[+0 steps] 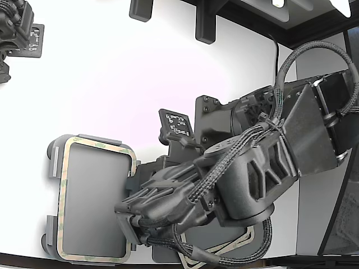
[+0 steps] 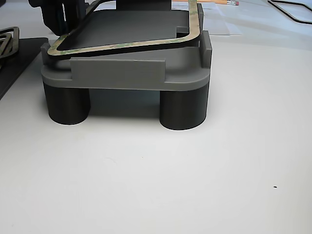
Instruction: Move top rectangular frame to the holder.
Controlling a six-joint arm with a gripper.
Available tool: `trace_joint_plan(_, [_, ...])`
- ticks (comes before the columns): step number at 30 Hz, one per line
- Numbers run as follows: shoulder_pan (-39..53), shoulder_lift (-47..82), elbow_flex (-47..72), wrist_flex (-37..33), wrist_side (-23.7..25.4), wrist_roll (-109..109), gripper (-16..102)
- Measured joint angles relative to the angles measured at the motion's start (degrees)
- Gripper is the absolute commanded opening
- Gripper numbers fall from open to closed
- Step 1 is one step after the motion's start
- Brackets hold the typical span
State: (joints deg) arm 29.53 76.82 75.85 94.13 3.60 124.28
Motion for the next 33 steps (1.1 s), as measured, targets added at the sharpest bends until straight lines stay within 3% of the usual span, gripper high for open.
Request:
trace_joint_plan(21, [0.0,0.0,0.3,-0.3,-0.1,0.1,-9])
trace_joint_plan(23, [-0.1,0.0,0.3,-0.3,-0.1,-0.4,6])
trace_joint_plan(24, [-0.1,0.0,0.3,-0.2,-0.1,-0.4,25])
trace_joint_plan(25, [-0.1,0.0,0.3,-0.2,-0.1,-0.8,53])
trace_joint_plan(27, [-0.1,-0.1,-0.1,0.1,0.1,-1.4,81])
trace_joint_plan(28, [-0.1,-0.1,-0.4,0.1,0.1,-1.6,100])
trace_joint_plan(33, [-0.1,-0.1,-2.1,0.1,0.9,-3.2,100])
